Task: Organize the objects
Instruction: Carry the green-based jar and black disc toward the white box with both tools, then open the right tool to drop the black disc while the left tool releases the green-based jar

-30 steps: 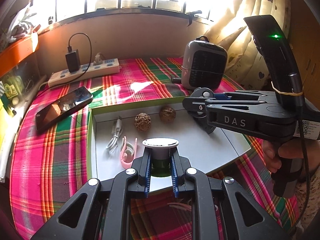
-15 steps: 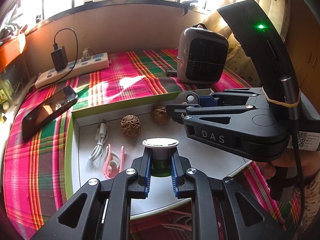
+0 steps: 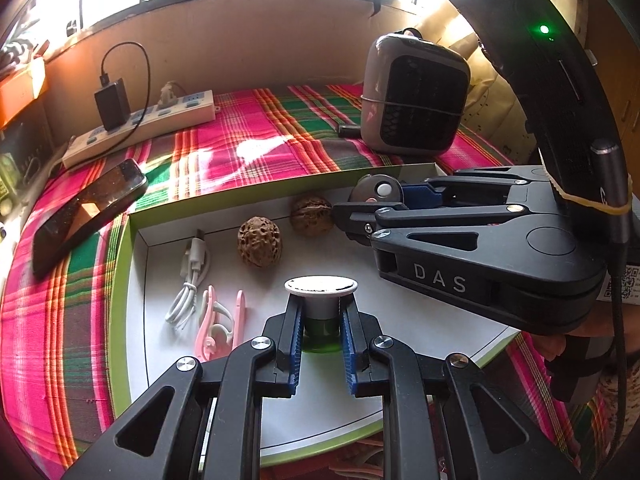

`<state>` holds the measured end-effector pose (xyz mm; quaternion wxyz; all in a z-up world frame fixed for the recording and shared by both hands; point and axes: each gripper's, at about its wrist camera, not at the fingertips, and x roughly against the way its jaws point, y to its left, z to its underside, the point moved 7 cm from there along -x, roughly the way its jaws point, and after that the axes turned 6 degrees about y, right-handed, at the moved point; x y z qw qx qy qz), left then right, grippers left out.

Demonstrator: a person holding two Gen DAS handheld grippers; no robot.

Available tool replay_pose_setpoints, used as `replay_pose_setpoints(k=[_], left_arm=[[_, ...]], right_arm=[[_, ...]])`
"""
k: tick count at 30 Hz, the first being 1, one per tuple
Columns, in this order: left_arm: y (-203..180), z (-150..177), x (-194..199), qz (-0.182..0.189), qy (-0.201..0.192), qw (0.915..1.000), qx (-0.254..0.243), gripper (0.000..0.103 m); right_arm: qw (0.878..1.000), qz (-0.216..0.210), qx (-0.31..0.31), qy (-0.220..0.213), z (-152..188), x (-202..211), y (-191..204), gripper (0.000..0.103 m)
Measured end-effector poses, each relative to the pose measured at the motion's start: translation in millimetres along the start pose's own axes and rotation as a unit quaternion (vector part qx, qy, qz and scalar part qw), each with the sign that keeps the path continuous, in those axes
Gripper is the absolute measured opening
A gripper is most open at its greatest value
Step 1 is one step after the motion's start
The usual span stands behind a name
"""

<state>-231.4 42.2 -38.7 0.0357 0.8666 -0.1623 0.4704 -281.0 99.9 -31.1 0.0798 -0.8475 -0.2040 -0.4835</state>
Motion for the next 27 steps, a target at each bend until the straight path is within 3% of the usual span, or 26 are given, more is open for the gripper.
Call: replay_pose_setpoints(k=[22,27], left_arm=[[2.2,3.2,-8.5,0.003,0.013,0.9999,0.005,0.016],[4.8,3.7,-9.8,0.0,0.016,0.9998,0.01,0.02]], right_arm=[[1.0,0.014,0.008,0.016,3.1,-5.4,1.3,0.028],[1.0,0.018,0.013,0.019,3.1,-5.6,2.5,0.028]])
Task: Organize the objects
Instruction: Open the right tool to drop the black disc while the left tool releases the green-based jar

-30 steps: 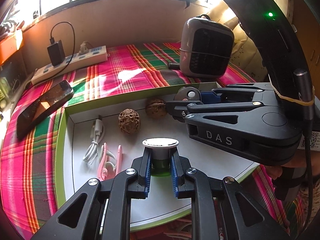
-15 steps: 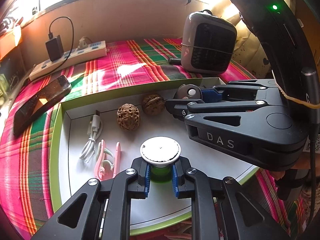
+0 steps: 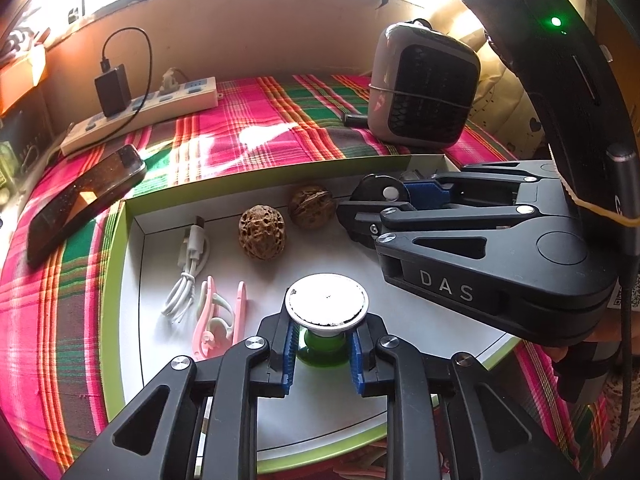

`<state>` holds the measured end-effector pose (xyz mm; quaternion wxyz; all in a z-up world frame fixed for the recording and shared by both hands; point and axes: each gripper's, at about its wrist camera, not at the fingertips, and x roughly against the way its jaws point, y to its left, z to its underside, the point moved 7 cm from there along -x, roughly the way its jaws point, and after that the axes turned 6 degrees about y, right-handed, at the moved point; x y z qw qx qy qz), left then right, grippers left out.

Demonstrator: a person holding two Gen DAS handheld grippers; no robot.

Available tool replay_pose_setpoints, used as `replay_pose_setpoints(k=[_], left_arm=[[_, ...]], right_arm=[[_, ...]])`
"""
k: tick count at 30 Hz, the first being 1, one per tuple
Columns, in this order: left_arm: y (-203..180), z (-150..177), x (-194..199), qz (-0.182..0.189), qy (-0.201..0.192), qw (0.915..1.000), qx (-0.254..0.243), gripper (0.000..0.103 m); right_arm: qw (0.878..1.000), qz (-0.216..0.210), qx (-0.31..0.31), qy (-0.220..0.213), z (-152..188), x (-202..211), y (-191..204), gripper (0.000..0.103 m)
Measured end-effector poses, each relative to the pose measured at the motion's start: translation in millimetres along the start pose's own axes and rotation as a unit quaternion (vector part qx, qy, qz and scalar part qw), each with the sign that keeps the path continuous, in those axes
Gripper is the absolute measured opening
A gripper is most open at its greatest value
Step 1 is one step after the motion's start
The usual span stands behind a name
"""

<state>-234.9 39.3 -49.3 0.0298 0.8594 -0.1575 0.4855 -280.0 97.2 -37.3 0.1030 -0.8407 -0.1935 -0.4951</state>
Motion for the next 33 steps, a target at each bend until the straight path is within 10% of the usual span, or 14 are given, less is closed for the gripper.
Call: replay_pose_setpoints(k=[33], left_arm=[[-0.9,3.2,8.1,-0.005,-0.003,1.0,-0.005,0.04]], right_arm=[[1.0,0.004,-0.005,-0.011,0.1,10.7,4.8,0.057]])
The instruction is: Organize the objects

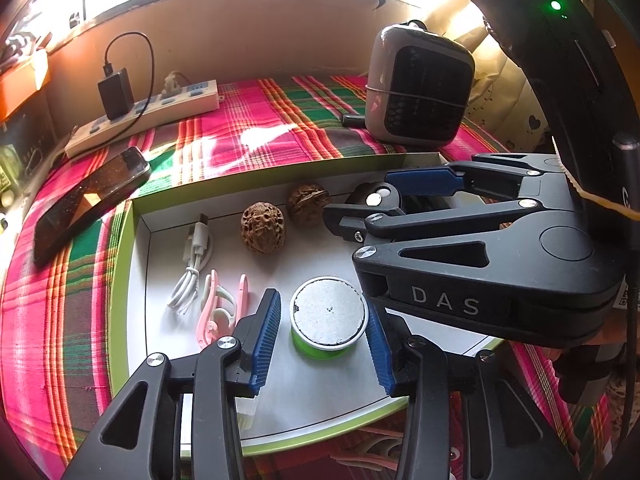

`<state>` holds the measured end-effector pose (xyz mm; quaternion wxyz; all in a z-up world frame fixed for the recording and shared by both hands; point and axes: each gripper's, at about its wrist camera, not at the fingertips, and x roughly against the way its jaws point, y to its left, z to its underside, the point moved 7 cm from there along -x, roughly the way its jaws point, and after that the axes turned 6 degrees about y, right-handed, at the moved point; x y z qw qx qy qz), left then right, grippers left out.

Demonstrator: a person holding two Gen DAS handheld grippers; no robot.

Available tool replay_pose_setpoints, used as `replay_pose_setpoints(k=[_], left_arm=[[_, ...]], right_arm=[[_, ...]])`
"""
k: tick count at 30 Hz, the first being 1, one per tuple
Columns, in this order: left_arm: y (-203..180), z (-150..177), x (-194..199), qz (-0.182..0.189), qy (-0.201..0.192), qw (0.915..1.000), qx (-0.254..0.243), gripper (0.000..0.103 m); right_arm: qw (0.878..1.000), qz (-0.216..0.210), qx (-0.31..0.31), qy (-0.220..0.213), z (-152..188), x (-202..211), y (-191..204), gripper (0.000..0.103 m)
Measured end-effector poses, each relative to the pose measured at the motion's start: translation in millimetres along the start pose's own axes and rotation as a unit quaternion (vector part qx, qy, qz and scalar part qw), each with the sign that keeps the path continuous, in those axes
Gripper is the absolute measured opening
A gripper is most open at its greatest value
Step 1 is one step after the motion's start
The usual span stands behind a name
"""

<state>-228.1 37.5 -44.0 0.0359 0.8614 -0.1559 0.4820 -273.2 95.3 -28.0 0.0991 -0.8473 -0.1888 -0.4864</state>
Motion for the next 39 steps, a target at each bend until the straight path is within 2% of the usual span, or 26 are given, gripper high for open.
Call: replay_pose_setpoints(k=[9,19,28,39], left_arm=[[-0.3,2.7,10.0,-0.004,-0.005,1.0,-0.002,0.041],[-0.3,8.3,32.1,-0.023,-0.029,0.9993,-0.009,0.041],[-2.3,16.0,48.6,-0.016,-0.042,0.9989,-0.007,0.041],[7.8,31.8,70.6,-0.011,-0.063,0.9978,0.019,0.041]], right_arm=[[1.0,0.005,-0.003,-0.014,-0.1,12.7,3.1,0.057],[0.999,0.007,-0.018,-0.037,6.8,34.9,3.7,0.057],[0.998,0.005,-0.032,-0.062,21.3,59.8,6.6,0.057],[0.996,0.008,-0.047,-0.08,46.7,81.9,12.2,0.057]])
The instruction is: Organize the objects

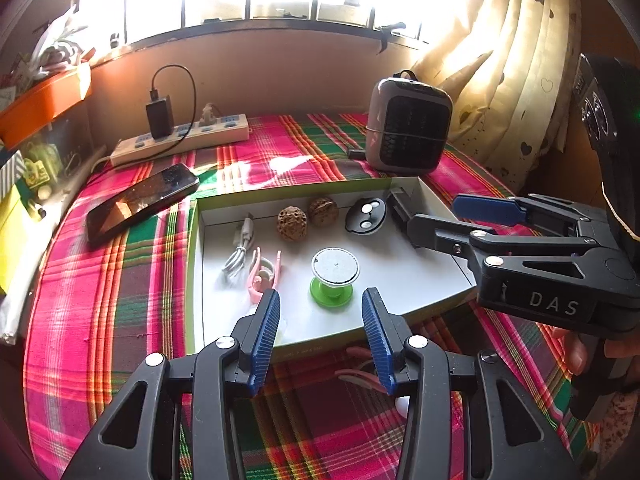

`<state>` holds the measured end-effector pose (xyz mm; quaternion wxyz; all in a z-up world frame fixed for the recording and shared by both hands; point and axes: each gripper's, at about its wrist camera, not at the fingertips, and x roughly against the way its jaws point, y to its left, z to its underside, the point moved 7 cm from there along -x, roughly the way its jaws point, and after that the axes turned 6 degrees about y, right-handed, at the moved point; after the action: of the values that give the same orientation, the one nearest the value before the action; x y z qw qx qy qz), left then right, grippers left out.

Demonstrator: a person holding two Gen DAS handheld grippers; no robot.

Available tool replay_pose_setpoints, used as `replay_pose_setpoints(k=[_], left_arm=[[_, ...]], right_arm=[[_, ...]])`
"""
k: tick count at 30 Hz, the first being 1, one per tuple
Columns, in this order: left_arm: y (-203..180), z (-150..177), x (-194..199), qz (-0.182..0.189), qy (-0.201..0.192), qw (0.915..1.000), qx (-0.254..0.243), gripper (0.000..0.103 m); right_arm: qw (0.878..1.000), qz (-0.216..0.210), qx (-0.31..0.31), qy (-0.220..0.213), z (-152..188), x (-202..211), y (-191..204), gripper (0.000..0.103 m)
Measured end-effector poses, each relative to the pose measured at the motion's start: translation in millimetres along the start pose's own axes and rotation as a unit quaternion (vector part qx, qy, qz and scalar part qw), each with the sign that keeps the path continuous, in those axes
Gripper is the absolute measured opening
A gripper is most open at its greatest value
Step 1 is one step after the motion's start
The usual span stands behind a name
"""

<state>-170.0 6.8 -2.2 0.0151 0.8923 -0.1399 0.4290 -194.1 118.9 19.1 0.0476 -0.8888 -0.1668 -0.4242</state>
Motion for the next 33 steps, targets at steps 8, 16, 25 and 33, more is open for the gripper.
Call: replay_pose_setpoints(k=[8,16,25,33], left_arm=[[11.2,12.2,9.7,0.005,-0.003,0.9998,0.021,0.041],[16.6,26.9,13.4,0.006,0.002,0.9994,0.033,0.041],[18.1,41.4,13.8,0.015,0.011,0.9989,0.042,0.041],[16.3,46.8,11.3,0.022,0.019,0.9985,0.046,0.041]], right_arm=[[1.0,-0.005,-0.006,-0.002,23.8,10.7,6.1,0.057],[1.0,-0.025,-0.004,0.007,48.8,13.1,24.2,0.057],[0.999,-0.036,0.019,0.036,77.3,1.6,47.4,0.057],[0.998,-0.039,0.017,0.052,84.3,-6.9,52.5,0.057]])
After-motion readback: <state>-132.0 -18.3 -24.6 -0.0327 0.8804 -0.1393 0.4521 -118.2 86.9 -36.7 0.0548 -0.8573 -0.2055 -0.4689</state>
